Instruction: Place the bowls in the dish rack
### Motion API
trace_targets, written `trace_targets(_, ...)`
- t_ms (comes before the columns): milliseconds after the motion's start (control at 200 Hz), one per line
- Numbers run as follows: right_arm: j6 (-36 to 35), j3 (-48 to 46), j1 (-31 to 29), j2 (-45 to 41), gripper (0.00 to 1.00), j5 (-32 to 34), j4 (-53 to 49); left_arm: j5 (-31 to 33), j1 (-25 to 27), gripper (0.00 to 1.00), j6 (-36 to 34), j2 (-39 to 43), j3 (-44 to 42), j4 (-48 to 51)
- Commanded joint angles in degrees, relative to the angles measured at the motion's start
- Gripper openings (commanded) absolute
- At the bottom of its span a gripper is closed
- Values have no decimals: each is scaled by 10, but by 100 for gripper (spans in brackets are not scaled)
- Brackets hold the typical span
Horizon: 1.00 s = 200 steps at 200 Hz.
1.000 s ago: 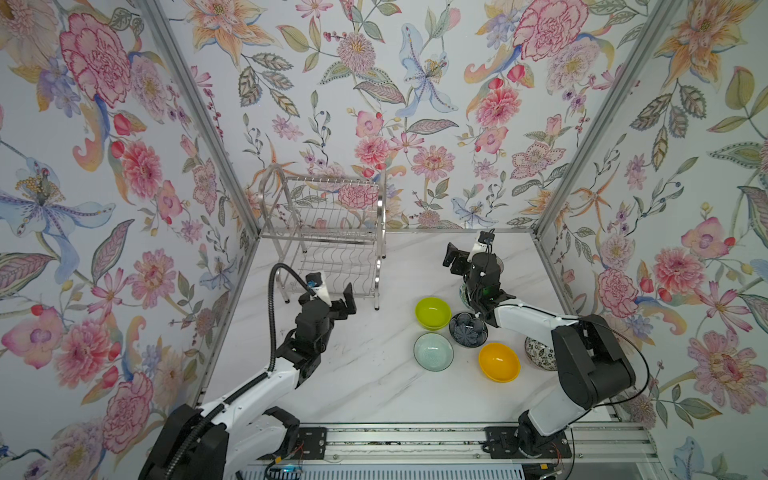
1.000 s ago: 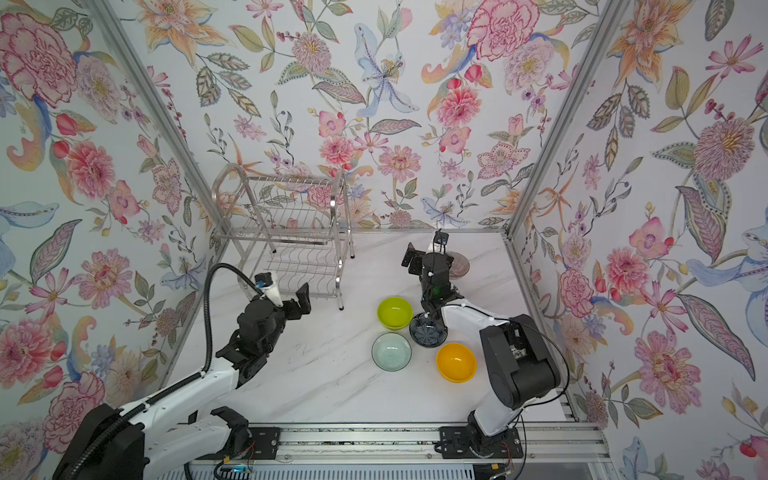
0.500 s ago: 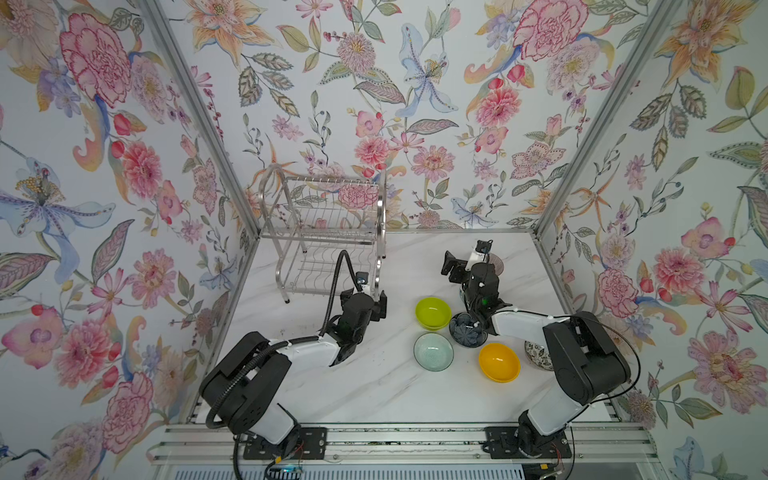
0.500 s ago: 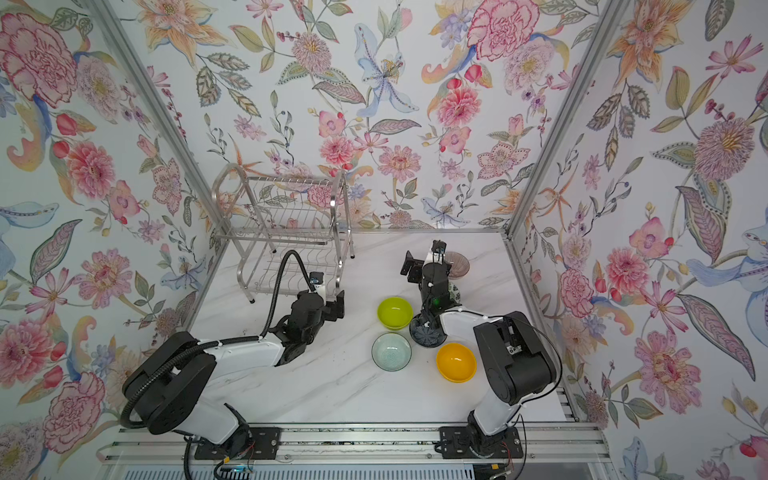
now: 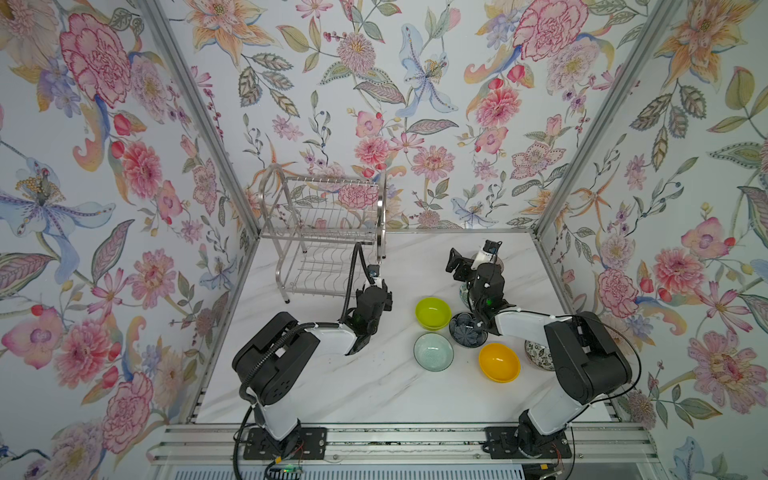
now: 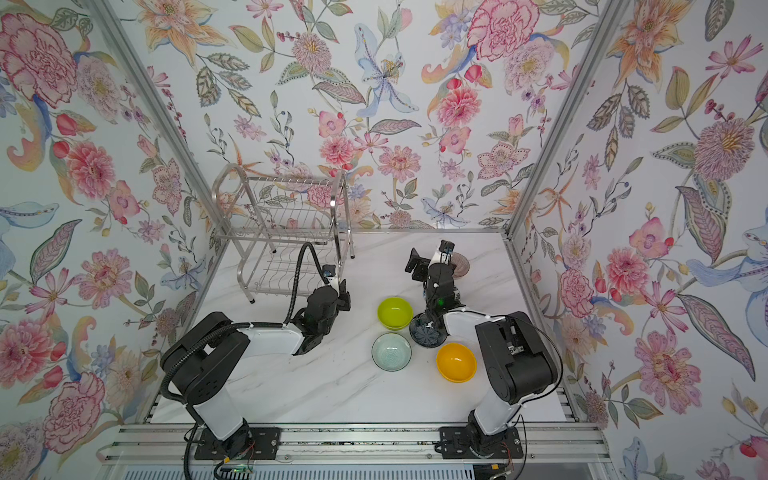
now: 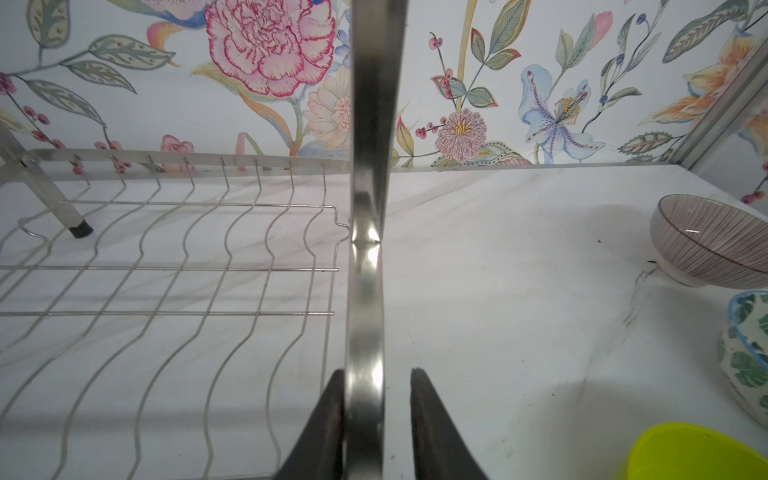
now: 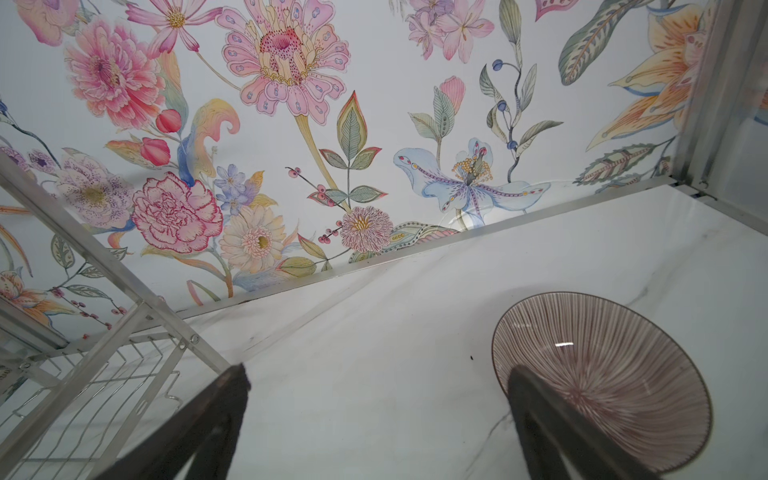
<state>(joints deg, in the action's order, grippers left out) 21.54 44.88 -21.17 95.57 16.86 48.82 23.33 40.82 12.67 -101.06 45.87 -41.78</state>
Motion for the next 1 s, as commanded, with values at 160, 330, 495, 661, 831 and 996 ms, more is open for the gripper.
trace_targets(160,37,-10,14,9,99,-1,11,-4,4,15,-44,-74,133,35)
trace_targets(330,51,-14,24,11,98,0,15,-21,4,16,-29,-121,214,67)
trace_targets(495,65,-19,34,12,99,-5,19,-8,5,14,10,-164,295,101)
trace_targets(661,73,-19,44,16,99,-17,25,2,9,20,41,-168,310,105)
trace_targets(831,66,-7,43,24,99,-46,23,-8,25,71,33,-121,262,84)
trace_targets(996,19,-1,19,22,99,-49,25,-11,35,99,38,-27,165,81)
